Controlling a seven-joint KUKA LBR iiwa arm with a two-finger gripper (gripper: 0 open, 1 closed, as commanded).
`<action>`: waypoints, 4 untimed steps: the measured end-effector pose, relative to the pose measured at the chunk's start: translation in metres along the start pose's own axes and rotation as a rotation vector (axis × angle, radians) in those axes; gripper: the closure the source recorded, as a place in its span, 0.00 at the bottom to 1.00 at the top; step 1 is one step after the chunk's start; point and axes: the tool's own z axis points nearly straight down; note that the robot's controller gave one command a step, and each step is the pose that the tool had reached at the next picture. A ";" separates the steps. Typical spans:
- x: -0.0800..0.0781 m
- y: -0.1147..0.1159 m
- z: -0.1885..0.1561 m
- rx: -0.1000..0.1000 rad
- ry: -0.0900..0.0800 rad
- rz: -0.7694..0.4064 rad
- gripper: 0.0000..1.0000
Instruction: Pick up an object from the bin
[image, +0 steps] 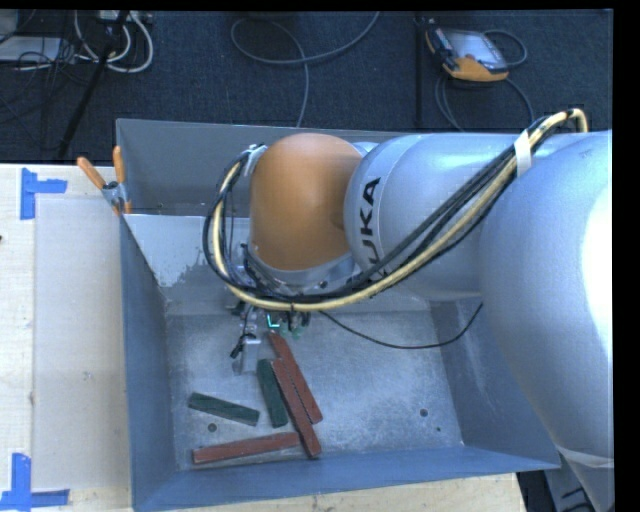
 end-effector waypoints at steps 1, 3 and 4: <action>-0.002 -0.001 -0.004 -0.002 -0.007 0.004 0.00; 0.065 0.035 0.084 0.000 -0.004 0.050 0.00; 0.087 0.026 0.061 0.000 -0.004 0.195 0.00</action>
Offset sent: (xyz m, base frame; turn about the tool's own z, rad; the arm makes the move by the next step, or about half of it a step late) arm -0.0686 0.0342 -0.0888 0.1149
